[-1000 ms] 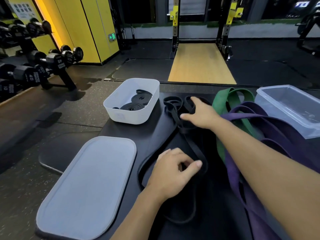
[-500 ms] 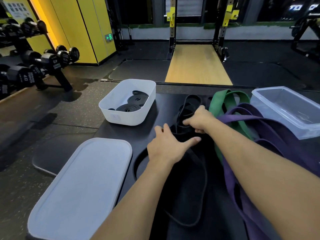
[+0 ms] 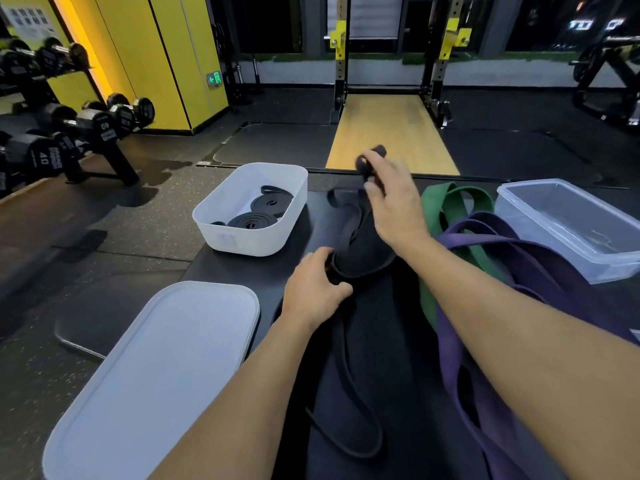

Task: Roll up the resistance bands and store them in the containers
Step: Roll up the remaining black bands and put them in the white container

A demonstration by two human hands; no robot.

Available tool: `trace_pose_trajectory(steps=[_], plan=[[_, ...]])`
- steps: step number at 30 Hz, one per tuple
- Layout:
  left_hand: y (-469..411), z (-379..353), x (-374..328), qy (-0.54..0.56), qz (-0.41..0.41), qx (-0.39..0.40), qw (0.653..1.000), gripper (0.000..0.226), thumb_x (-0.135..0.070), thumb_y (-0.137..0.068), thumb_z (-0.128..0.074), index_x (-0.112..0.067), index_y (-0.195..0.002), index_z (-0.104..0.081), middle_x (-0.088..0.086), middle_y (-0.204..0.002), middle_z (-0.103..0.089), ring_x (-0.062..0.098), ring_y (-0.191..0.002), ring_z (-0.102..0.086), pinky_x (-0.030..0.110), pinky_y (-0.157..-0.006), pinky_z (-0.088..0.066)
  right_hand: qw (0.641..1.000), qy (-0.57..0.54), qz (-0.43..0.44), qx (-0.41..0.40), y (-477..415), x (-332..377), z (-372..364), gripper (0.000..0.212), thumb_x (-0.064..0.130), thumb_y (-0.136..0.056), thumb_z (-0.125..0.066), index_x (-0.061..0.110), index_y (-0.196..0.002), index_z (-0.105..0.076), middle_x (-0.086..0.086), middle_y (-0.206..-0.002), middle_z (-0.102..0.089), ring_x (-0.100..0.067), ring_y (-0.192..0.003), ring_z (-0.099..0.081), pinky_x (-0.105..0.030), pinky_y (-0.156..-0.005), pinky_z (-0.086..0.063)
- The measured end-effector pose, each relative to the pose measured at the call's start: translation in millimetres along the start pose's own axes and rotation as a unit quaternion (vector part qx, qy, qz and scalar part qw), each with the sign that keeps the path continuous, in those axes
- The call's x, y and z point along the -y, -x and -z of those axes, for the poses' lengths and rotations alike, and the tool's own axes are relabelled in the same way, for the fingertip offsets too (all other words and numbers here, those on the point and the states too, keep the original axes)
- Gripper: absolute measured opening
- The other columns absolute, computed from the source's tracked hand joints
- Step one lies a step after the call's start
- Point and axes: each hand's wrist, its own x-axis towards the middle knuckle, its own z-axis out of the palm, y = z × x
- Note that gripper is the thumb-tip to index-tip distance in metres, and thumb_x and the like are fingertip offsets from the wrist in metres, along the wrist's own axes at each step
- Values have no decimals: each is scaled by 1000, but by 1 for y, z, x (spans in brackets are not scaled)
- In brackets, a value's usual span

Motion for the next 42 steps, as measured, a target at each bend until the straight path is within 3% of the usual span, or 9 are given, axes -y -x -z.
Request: trace_pose_trajectory(steps=[5,8,14,22,26,31,37,40,42], plan=[[1,-6,0,33,6,-57,998,42,-28,-87,-63,-37,-127,-57,-16,-104,-71,11,-91,-67,32,-77,-53,968,183,-83,151,-8,-3,5,60,35,-106,-45,42,-160,-18,-12,-125,-68,-38,-113,-62,-50,-96,-52],[-3,-8,-1,1,-3,-68,998,16,-37,-98,-57,-34,-112,-65,-13,-91,-69,14,-84,-63,34,-71,-48,965,179,-131,138,-6,-6,9,46,18,-96,-46,34,-139,-51,-9,-114,-70,-36,-104,-64,-45,-93,-54],[-5,-11,2,-7,-9,-54,998,19,-50,-98,-56,-39,-108,-67,-16,-94,-70,12,-87,-63,33,-74,-49,827,198,-110,515,22,-6,10,95,20,-75,-82,33,-156,-35,2,-143,-32,-23,-101,-62,-36,-86,-58],[-6,-10,4,39,0,-62,997,25,-53,-89,-67,-29,-83,-65,-9,-70,-65,13,-66,-59,34,-60,-46,891,119,-114,422,-21,2,16,4,20,-95,-73,19,-99,-74,-9,-94,-75,-25,-78,-76,-35,-69,-65],[-7,-10,4,39,0,-68,997,33,-56,-92,-62,-26,-82,-66,-9,-76,-68,14,-74,-63,35,-64,-50,922,40,-116,367,-6,9,2,45,7,-88,-67,27,-128,-67,3,-120,-61,-25,-84,-73,-36,-67,-65],[-9,-11,2,38,25,-65,997,29,-58,-89,-61,-32,-88,-73,-12,-78,-70,13,-77,-66,31,-64,-51,800,84,-144,577,3,28,16,119,18,-74,-88,44,-161,-12,1,-134,-52,-18,-98,-68,-35,-85,-57],[-7,-12,4,2,15,-57,998,17,-44,-85,-75,-36,-99,-70,-18,-90,-71,12,-84,-65,32,-71,-50,963,42,-125,234,-29,48,27,15,28,-97,-68,20,-107,-76,2,-79,-72,-7,-51,-58,-24,-60,-52],[-5,-12,4,-8,19,-53,998,11,-38,-86,-70,-36,-95,-63,-14,-85,-68,14,-81,-63,33,-69,-49,941,-257,-206,-72,-53,42,28,23,21,-102,-60,16,-124,-65,-4,-103,-73,-15,-90,-73,-29,-87,-57],[-4,-12,3,-7,15,-55,998,8,-30,-86,-65,-32,-91,-59,-10,-80,-66,17,-78,-62,35,-70,-51,938,-285,-188,-57,-54,30,19,50,19,-101,-59,20,-149,-46,-5,-146,-58,-14,-135,-55,-30,-115,-42]])
